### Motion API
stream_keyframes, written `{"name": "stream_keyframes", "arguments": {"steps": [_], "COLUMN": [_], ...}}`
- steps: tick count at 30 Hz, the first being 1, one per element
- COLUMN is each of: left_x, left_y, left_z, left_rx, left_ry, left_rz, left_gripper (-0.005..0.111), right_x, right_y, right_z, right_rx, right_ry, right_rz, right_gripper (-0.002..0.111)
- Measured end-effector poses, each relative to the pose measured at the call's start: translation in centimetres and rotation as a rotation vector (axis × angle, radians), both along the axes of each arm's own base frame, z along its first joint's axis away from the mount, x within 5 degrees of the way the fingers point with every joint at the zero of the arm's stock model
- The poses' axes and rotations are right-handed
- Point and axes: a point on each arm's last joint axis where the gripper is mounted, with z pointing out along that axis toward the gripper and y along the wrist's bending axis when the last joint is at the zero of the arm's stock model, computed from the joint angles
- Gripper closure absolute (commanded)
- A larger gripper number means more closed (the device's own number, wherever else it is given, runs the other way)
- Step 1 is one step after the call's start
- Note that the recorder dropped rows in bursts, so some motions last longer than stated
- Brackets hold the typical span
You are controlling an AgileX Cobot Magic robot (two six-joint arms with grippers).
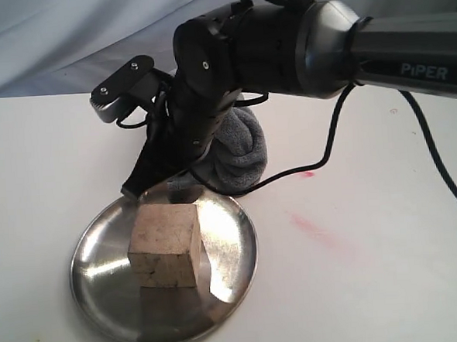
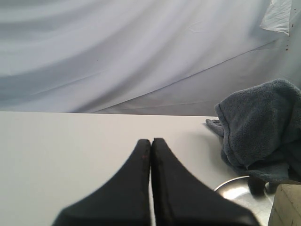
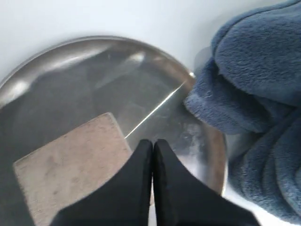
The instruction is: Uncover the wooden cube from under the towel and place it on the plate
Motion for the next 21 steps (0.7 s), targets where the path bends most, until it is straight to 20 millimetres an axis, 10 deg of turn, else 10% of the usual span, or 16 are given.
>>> {"name": "stream_keyframes", "arguments": {"steps": [21], "left_x": [0.0], "left_y": [0.0], "left_z": [0.0], "left_rx": [0.000], "left_ry": [0.000], "left_rz": [0.000], "left_gripper": [0.105], "right_x": [4.0], "right_y": [-6.1], "right_z": [6.4], "right_rx": [0.189], "right_ry": [-0.175], "right_rz": [-0.313], "right_gripper": [0.108]}}
